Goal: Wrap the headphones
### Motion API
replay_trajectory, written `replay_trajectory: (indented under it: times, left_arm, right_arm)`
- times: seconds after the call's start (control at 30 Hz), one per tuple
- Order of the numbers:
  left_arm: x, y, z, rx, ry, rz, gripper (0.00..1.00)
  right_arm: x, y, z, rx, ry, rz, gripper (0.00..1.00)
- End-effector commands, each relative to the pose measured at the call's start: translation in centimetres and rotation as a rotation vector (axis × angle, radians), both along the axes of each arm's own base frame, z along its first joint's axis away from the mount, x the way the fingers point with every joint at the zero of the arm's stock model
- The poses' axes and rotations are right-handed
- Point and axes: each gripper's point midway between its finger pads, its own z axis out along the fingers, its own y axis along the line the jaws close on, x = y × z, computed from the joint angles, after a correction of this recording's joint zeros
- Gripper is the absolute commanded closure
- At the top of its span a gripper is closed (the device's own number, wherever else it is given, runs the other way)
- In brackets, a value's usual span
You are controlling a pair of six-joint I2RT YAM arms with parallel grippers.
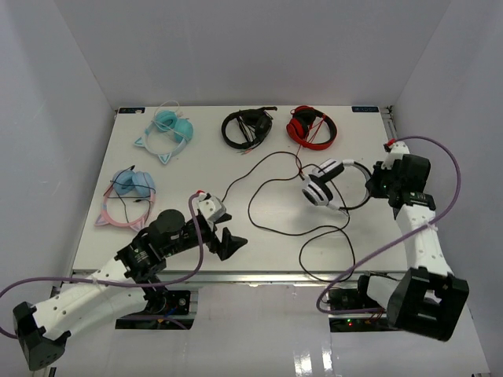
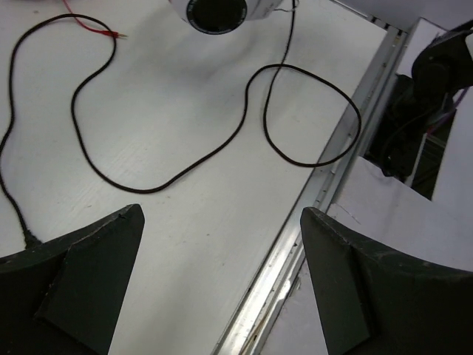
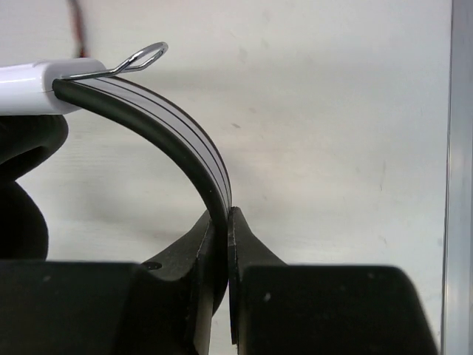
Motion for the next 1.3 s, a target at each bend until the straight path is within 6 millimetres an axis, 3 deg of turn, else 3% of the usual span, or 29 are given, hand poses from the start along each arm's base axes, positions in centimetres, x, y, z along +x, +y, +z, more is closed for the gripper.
replay_trajectory:
  times: [0.0, 0.13, 0.27, 0.37, 0.43, 0.57, 0.67, 0.83, 1.0, 1.27]
  left_arm:
    - [-1.8, -2.5, 1.8, -0.085, 0.014, -0.150, 0.02]
    - [-1.4, -4.2, 0.5, -0.046, -0.023, -0.187, 0.02]
    - [-1.0, -5.2, -1.2, -0.047, -0.113, -0.232, 0.02]
    - [-0.7, -5.3, -3.6, -0.030, -0.188, -0.254, 0.02]
    - [-0.1, -5.6, -3.4, -0.060, -0.272, -0.244, 0.02]
    - [1.8, -6.2, -5.3, 0.006, -0.355, -0.213, 0.02]
    - [3.0, -7.3, -5.5, 0.023, -0.391, -0.206, 0.02]
    - [4.9, -9.7, -4.1, -0.038, -0.425, -0.183, 0.02]
    - [6.4, -13.8, -2.8, -0.141, -0.400, -0.214, 0.02]
    - [5.2, -19.2, -1.9, -0.297, -0.327, -0.355, 0.06]
  right_arm:
    - [1.8, 3.4, 9.2, -0.204, -0.297, 0.129, 0.92]
    - [2.6, 4.9, 15.5, -0.315, -0.453, 0.137, 0.92]
    - [2.9, 6.3, 20.7, -0.286, -0.540, 0.180, 0.92]
    - [2.7, 8.9, 21.9, -0.173, -0.500, 0.282, 0.92]
    - [2.5, 10.2, 24.1, -0.087, -0.499, 0.312, 0.92]
    - [2.3, 12.4, 23.8, 0.041, -0.423, 0.383, 0.92]
    - [1.7, 13.3, 23.8, 0.111, -0.399, 0.404, 0.92]
    - [1.2, 14.1, 24.1, 0.181, -0.381, 0.425, 0.92]
    - [1.0, 14.7, 24.8, 0.248, -0.366, 0.451, 0.92]
    - [0.0, 15.2, 26.2, 0.303, -0.375, 0.485, 0.92]
